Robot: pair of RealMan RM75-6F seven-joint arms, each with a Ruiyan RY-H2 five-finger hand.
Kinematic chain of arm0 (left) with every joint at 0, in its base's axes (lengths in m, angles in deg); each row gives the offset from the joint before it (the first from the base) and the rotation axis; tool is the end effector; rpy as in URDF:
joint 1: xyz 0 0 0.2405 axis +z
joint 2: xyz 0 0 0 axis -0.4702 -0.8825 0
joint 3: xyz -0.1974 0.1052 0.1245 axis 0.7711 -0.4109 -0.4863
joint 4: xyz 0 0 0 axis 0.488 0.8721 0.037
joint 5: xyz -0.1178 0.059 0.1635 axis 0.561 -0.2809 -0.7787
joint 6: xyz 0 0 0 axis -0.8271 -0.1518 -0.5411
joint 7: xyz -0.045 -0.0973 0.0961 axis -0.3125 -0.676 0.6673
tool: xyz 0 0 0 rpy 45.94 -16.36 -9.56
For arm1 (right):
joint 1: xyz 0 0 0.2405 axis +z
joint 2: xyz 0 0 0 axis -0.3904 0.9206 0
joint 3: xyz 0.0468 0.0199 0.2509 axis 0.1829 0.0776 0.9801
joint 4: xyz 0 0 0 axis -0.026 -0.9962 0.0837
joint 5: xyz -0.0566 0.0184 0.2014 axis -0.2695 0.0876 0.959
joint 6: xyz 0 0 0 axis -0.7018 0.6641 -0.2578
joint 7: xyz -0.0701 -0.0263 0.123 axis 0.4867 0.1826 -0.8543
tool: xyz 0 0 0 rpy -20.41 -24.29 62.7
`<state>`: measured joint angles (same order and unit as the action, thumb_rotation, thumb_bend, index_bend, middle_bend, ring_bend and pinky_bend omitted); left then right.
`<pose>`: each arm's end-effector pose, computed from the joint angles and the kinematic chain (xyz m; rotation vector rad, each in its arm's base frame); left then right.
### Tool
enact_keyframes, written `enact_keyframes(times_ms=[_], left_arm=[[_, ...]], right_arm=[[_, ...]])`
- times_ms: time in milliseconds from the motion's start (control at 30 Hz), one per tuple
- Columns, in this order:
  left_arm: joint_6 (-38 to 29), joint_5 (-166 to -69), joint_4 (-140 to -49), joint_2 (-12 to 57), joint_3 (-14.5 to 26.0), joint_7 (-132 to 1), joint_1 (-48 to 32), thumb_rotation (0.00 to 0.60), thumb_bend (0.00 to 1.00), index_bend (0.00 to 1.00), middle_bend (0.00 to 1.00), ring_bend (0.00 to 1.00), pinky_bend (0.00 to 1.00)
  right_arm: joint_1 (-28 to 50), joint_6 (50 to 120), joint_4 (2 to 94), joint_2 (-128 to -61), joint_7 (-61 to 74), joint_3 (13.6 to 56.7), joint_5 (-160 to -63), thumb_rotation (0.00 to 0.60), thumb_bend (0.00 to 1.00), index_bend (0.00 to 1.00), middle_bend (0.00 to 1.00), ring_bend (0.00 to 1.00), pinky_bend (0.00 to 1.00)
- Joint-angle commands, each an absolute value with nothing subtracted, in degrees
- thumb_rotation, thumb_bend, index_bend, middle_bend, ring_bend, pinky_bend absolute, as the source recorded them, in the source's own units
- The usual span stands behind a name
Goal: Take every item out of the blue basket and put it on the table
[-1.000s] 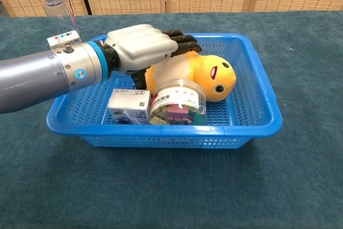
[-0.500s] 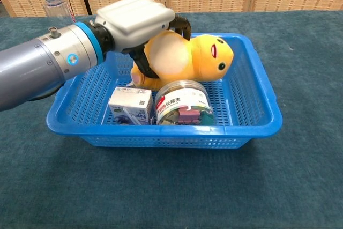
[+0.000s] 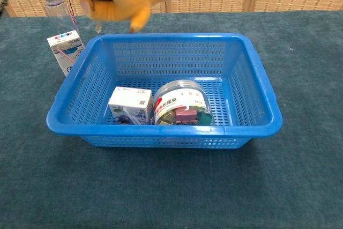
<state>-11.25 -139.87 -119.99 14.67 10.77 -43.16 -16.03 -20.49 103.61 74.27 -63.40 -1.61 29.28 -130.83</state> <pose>-0.0706 0.3333 0.0870 -1.8138 -0.3705 -1.3003 -0.3096 -0.1721 0.2137 1.2797 -1.0270 0.9231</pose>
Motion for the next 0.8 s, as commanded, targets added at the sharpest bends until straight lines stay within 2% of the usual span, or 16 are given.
enact_keyframes(times_ms=[33, 167, 333, 500, 733, 767, 800], left_arm=[[-15.90, -143.00, -121.51, 8.99, 10.15, -49.18, -11.72, 0.600, 0.41, 0.62, 0.53, 0.56, 0.69], [-21.10, -143.89, -118.26, 3.37, 9.09, -56.75, -6.62, 0.600, 0.41, 0.62, 0.53, 0.56, 0.69], [-20.96, -140.06, -108.58, 0.58, 8.10, -67.76, -2.58, 0.600, 0.41, 0.62, 0.53, 0.56, 0.69], [-16.01, -136.31, -96.81, 4.78, 6.70, -73.98, -1.60, 0.600, 0.41, 0.62, 0.53, 0.56, 0.69], [-7.89, -132.20, -81.32, 14.21, 6.43, -79.83, -2.90, 0.600, 0.41, 0.62, 0.53, 0.55, 0.69], [-7.04, -132.10, -79.54, 15.45, 6.50, -79.99, -3.39, 0.600, 0.40, 0.60, 0.52, 0.53, 0.69], [-6.38, -132.00, -78.17, 16.58, 6.68, -80.10, -3.89, 0.600, 0.38, 0.54, 0.47, 0.47, 0.66]], right_arm=[[-20.56, 103.72, 74.35, -63.40, -1.52, 29.17, -131.05, 0.600, 0.00, 0.00, 0.00, 0.00, 0.00], [-20.56, 103.75, 74.56, -63.42, -1.38, 28.99, -131.48, 0.600, 0.00, 0.00, 0.00, 0.00, 0.00], [-20.52, 103.83, 74.90, -63.57, -0.71, 28.83, -131.91, 0.600, 0.00, 0.00, 0.00, 0.00, 0.00], [-20.28, 103.51, 75.22, -63.88, 0.35, 28.69, -132.04, 0.600, 0.00, 0.00, 0.00, 0.00, 0.00], [-19.95, 102.89, 75.30, -64.40, 1.92, 28.60, -131.69, 0.600, 0.00, 0.00, 0.00, 0.00, 0.00], [-19.89, 102.79, 75.31, -64.48, 2.13, 28.62, -131.59, 0.600, 0.00, 0.00, 0.00, 0.00, 0.00], [-19.81, 102.66, 75.35, -64.55, 2.32, 28.63, -131.51, 0.600, 0.00, 0.00, 0.00, 0.00, 0.00]])
